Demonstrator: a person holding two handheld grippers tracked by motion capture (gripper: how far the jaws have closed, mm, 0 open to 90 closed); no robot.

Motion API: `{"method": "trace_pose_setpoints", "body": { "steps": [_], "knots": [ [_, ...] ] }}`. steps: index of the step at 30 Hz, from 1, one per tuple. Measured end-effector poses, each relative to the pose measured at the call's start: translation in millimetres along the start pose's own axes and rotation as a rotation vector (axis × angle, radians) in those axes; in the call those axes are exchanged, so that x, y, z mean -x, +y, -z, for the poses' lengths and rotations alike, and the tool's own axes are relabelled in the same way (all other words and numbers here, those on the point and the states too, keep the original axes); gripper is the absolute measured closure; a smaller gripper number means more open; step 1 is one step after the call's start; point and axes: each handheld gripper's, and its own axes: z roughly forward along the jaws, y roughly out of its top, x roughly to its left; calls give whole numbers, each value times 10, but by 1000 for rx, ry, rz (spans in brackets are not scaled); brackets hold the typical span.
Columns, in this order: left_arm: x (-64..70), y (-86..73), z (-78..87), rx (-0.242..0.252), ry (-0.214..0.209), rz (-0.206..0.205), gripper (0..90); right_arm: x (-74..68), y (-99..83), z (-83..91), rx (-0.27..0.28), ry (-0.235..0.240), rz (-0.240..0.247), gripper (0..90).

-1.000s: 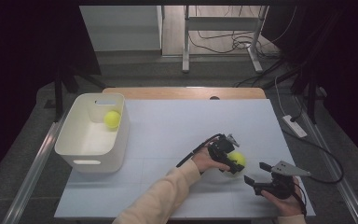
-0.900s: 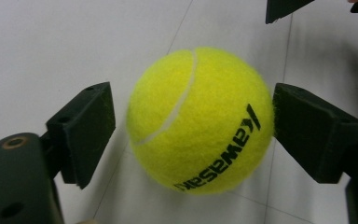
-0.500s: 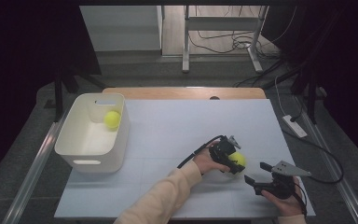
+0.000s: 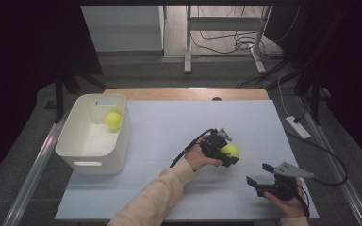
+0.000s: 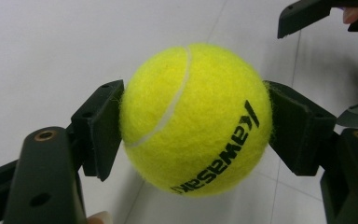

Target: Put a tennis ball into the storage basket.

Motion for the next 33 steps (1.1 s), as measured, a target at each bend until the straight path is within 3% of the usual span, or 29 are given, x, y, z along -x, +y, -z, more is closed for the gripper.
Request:
{"method": "trace_pose_setpoints", "body": {
  "steps": [19, 33],
  "knots": [
    [-152, -289, 650, 89, 129, 61, 265, -94, 65, -71, -2, 9, 6, 134],
    [-205, -451, 840, 99, 151, 68, 265, -130, 81, -104, -3, 14, 13, 135]
  ]
}}
